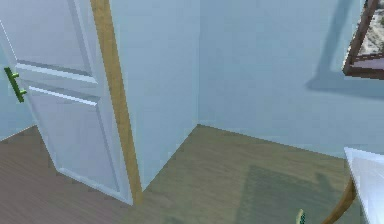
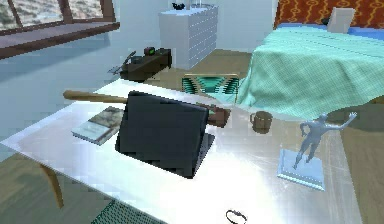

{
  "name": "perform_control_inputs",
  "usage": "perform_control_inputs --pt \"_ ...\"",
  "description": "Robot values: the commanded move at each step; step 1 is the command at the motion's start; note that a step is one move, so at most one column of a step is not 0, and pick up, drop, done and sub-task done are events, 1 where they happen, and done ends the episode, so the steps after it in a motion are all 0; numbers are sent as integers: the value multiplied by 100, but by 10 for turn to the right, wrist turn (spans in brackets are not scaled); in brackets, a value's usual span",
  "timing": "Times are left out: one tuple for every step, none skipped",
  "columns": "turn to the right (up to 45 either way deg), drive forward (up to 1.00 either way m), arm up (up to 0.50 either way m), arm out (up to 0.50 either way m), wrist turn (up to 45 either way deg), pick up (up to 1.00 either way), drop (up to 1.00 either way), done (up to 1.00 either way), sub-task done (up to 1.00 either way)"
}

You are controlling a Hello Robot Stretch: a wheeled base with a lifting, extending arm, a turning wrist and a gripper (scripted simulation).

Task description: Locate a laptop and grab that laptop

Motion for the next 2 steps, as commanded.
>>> perform_control_inputs --pt "0 0 50 0 0 0 0 0 0" --pt "0 0 30 0 0 0 0 0 0"
